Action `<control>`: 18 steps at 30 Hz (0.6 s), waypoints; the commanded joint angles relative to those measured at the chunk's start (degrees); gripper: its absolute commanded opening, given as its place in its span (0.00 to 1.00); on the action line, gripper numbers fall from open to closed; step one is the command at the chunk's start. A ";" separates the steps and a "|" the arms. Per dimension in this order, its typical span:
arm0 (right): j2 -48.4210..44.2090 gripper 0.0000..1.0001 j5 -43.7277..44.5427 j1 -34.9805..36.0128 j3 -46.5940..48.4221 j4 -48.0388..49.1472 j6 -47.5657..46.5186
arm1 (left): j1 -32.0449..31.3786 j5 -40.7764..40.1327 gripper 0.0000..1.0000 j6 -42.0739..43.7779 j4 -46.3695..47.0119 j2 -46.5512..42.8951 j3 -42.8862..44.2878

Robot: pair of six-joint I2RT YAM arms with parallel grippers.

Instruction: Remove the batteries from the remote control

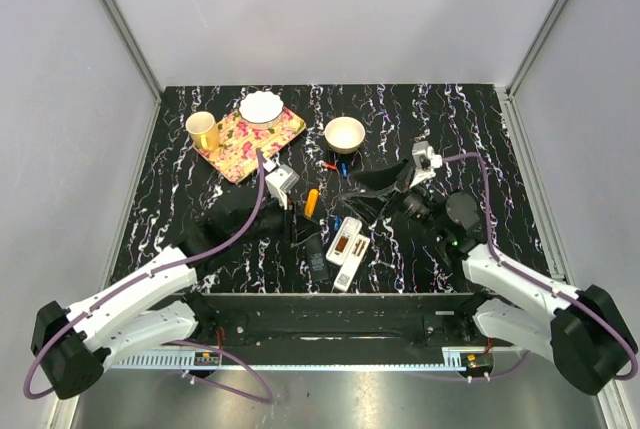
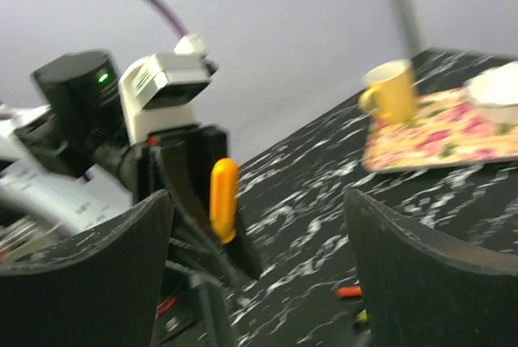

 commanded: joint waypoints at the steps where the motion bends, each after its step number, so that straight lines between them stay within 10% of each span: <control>1: 4.74 0.87 -19.08 -0.53 4.90 4.65 9.22 | -0.05 4.99 0.00 0.85 0.55 -2.75 2.30; 18: 18.72 0.67 -21.82 3.87 10.80 16.53 16.46 | 0.04 10.26 0.00 1.03 1.34 0.77 5.20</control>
